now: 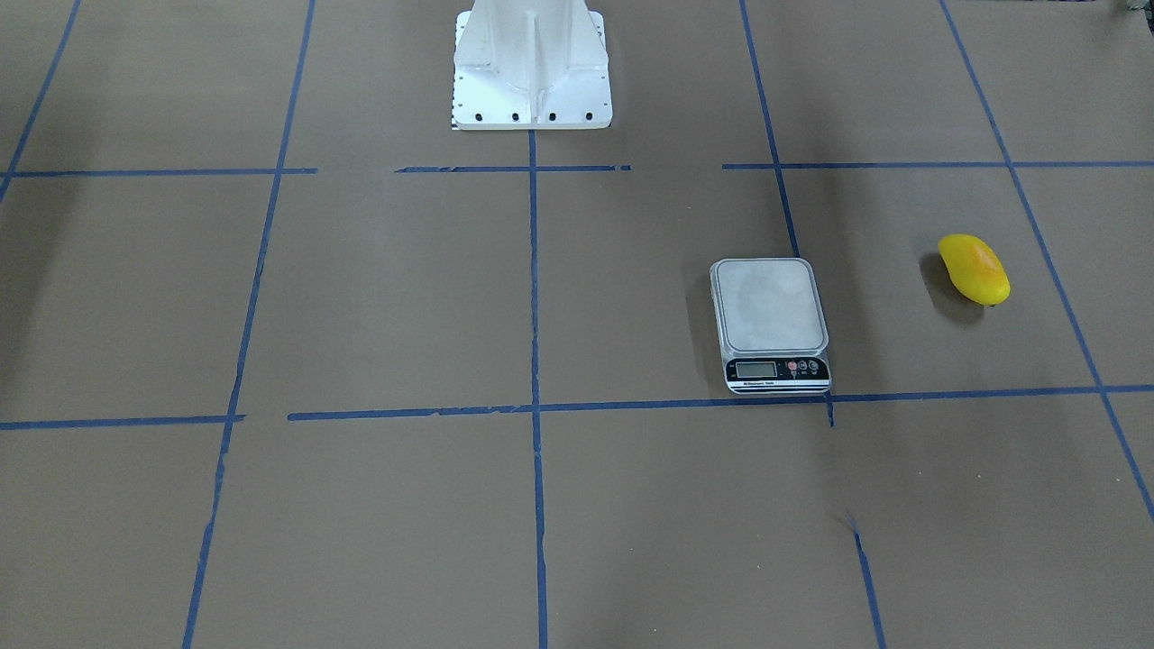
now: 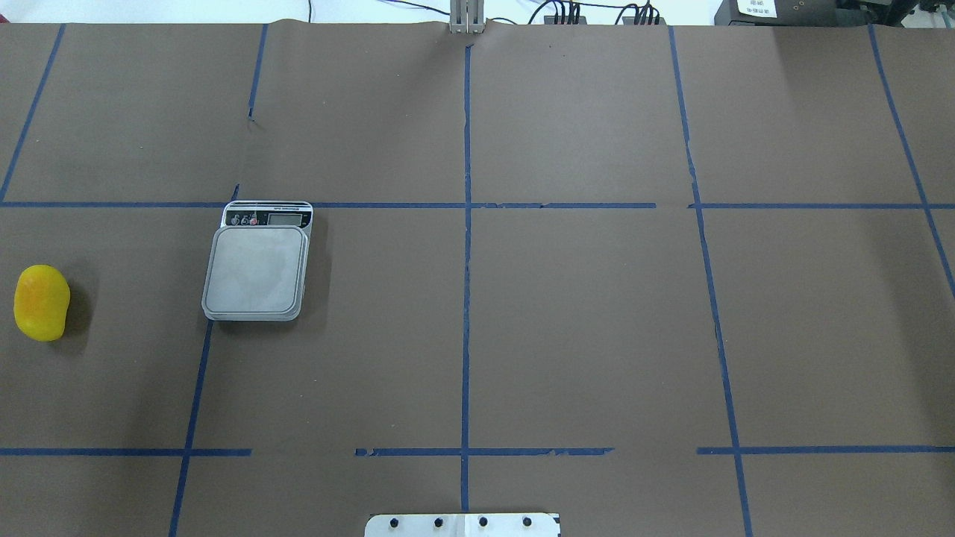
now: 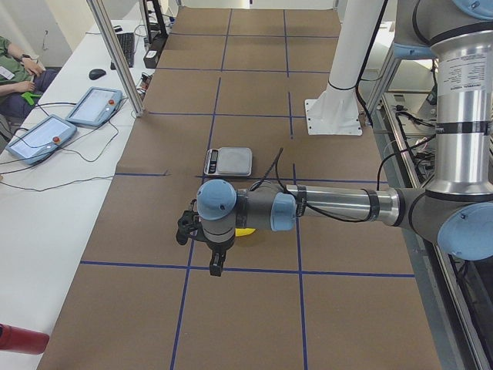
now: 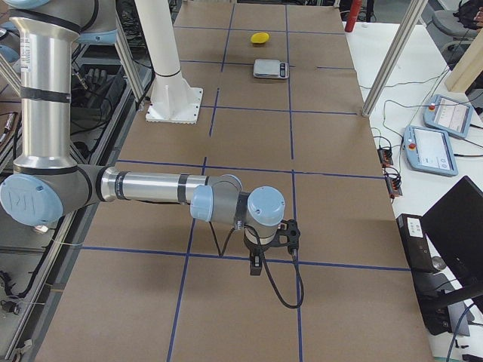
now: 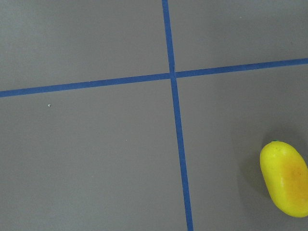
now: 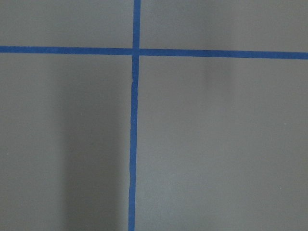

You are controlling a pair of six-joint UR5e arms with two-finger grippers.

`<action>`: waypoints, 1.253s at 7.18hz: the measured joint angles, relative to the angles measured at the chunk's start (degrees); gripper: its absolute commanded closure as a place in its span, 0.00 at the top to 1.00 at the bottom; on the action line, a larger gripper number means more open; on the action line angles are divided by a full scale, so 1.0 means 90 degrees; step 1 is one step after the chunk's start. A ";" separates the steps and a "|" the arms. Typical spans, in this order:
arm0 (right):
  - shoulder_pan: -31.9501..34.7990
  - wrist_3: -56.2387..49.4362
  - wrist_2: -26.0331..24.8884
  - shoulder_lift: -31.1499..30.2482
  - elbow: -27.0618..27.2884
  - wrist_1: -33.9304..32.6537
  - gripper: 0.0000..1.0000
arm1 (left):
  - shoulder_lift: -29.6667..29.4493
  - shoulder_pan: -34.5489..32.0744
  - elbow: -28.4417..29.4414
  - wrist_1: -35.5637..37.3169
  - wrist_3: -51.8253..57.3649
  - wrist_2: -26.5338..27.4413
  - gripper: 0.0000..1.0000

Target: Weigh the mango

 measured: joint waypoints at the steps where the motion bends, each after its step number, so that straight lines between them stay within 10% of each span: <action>1: 0.0000 0.0000 0.0000 0.0000 0.0000 0.0002 1.00 | -0.0027 0.0112 -0.0168 -0.0126 -0.0620 0.0005 1.00; 9: 0.0000 0.0000 0.0000 -0.0001 0.0000 -0.0005 1.00 | 0.0429 0.3195 0.0193 -0.4101 -0.6334 0.1057 1.00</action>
